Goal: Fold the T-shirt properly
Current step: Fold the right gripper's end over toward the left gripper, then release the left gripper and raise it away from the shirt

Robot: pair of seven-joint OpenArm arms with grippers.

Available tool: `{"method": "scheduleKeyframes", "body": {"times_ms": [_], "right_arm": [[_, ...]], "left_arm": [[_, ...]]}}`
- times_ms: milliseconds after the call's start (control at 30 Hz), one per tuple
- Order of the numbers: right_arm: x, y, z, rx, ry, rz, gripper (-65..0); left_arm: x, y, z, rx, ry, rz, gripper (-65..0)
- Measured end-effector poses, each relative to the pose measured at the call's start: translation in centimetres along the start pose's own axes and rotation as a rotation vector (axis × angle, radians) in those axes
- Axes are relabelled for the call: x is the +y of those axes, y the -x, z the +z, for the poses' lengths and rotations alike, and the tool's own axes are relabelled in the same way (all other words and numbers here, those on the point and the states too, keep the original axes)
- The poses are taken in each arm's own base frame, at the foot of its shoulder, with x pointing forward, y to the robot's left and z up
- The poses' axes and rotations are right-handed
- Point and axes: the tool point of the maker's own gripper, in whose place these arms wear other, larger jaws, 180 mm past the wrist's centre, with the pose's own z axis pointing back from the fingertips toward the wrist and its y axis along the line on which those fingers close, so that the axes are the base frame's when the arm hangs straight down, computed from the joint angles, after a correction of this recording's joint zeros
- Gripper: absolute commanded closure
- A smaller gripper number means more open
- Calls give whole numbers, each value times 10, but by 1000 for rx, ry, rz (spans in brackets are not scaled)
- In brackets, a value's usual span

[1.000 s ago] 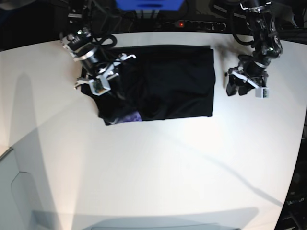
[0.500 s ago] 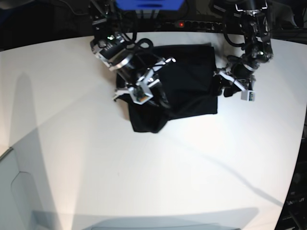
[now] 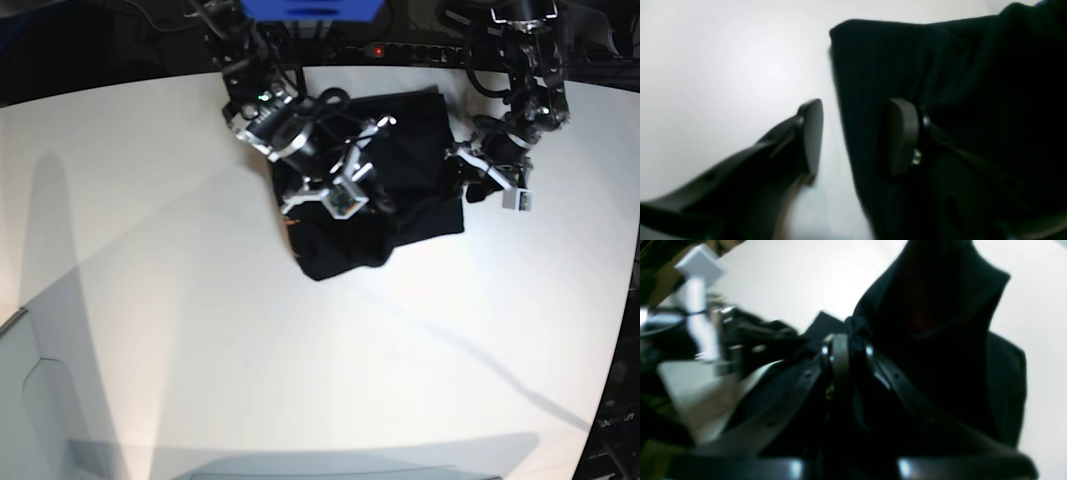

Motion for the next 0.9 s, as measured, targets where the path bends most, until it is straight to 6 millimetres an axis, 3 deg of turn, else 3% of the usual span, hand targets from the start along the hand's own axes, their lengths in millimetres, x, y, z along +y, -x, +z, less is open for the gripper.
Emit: {"method": "scheduleKeyframes", "body": {"times_ms": [167, 333, 567, 667, 900], "right_arm": [[19, -33, -5, -84, -59, 57, 0], [40, -42, -18, -96, -137, 106, 0], [77, -9, -48, -40, -282, 140, 0], [78, 7, -58, -10, -293, 141, 0], [70, 15, -71, -23, -247, 116, 0]], "left_arm": [[0, 1, 0, 2, 0, -1, -298], [0, 1, 1, 2, -1, -3, -298], [0, 1, 2, 3, 0, -4, -298], [0, 1, 2, 3, 0, -5, -298], [-1, 4, 8, 9, -4, -9, -302]]}}
